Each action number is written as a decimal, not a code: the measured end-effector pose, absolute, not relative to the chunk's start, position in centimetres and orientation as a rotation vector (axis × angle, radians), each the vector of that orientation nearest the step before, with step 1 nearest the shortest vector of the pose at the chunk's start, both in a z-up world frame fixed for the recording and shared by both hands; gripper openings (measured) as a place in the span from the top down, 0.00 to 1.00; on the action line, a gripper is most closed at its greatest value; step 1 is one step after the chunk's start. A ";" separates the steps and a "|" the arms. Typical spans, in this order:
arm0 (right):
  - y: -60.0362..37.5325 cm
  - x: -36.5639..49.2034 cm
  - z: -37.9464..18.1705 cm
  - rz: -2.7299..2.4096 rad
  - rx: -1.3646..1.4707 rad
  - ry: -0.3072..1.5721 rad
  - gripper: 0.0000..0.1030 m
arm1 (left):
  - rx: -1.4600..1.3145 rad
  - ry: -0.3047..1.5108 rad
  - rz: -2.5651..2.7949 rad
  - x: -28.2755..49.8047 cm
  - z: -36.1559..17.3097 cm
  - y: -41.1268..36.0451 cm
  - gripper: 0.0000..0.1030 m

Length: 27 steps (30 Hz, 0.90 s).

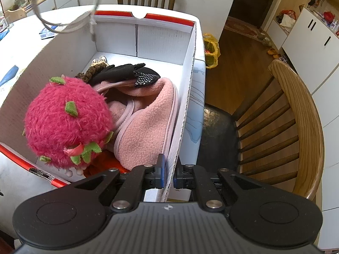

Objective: Organize objects
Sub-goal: 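Carry the white cable into the shoebox and open the left gripper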

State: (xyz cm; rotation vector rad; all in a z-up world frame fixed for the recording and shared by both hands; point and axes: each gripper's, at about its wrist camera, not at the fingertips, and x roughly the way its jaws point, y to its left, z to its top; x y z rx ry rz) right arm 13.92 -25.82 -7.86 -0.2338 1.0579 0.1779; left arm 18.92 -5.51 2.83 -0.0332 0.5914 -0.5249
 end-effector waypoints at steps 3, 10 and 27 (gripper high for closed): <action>-25.9 13.9 -7.8 0.185 -0.238 1.055 0.93 | 0.041 0.600 -0.523 18.8 1.5 -7.4 1.00; -26.0 14.1 -7.9 0.203 -0.244 1.052 0.93 | 0.135 0.679 -0.553 18.9 -2.0 -10.7 1.00; -26.3 14.1 -8.2 0.217 -0.223 1.053 0.93 | 0.045 0.950 -0.675 21.2 -7.1 -13.1 0.97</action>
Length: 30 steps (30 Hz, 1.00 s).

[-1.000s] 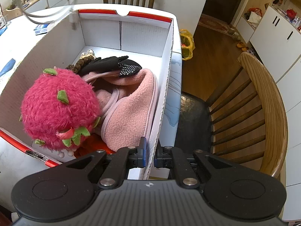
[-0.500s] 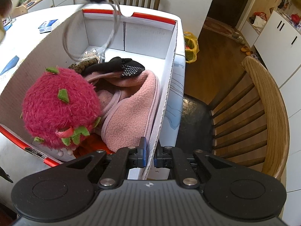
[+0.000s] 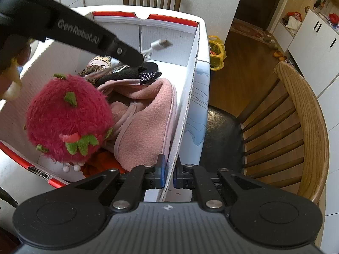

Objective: Organize objects
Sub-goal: 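Carry the white cable into the shoebox and open the left gripper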

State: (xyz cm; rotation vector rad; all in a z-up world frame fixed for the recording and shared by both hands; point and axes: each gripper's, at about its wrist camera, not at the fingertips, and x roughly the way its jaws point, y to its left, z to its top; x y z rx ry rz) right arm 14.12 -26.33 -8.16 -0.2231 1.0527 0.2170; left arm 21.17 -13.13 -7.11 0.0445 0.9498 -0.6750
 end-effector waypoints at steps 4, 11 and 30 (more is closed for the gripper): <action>-26.4 14.1 -8.2 0.214 -0.215 1.056 0.93 | 0.051 0.984 -0.675 21.2 -7.8 -13.0 0.87; -26.3 14.0 -8.1 0.205 -0.215 1.056 0.93 | 0.030 0.971 -0.672 20.6 -7.3 -12.2 0.73; -26.1 13.9 -8.1 0.183 -0.223 1.062 0.93 | -0.054 0.855 -0.553 18.5 -2.2 -4.4 0.58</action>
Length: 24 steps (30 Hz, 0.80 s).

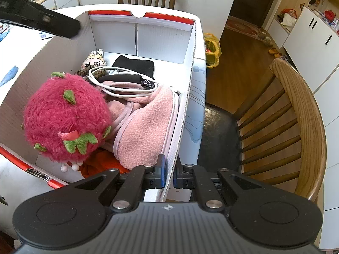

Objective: Organize objects
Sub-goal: 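Carry the white cable into the shoebox and open the left gripper, then return the left gripper to the black USB cable and grasp it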

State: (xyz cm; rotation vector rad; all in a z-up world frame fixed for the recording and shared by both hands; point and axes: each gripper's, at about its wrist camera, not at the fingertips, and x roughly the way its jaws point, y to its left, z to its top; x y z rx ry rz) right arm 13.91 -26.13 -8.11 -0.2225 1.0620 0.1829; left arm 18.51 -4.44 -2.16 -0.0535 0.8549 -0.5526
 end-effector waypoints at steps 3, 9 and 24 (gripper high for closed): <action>-26.1 14.0 -8.1 0.181 -0.226 1.064 0.93 | -0.065 0.839 -0.512 18.3 -1.6 -2.6 0.55; -26.0 14.0 -8.1 0.176 -0.230 1.068 0.93 | -0.067 0.816 -0.406 18.1 -1.4 0.9 0.41; -25.8 14.1 -8.1 0.159 -0.229 1.079 0.93 | -0.124 0.924 -0.144 20.2 -5.3 6.6 0.01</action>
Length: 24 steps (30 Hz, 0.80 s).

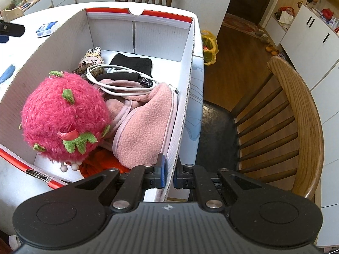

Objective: Organize objects
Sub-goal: 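Return the left gripper to the black USB cable and grasp it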

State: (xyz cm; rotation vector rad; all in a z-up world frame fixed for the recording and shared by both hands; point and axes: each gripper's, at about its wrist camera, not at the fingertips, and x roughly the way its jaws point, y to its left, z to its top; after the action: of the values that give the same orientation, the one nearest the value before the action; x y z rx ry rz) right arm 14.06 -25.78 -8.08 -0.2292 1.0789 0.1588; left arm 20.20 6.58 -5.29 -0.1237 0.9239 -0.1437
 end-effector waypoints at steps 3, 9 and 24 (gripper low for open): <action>-25.7 14.0 -8.1 0.155 -0.228 1.081 0.93 | -0.164 0.991 -0.070 21.5 -7.5 7.6 0.01; -25.3 14.2 -8.1 0.148 -0.235 1.085 0.93 | -0.212 1.057 0.026 22.9 -10.3 8.0 0.01; -25.4 14.4 -8.4 0.144 -0.226 1.101 0.93 | -0.141 1.098 0.121 24.6 -13.6 6.0 0.08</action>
State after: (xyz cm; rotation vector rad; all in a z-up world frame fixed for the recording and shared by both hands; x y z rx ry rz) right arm 14.39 -25.38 -8.42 -0.2260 1.1009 0.1435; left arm 24.60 5.99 -13.56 -0.1413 1.0980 0.1210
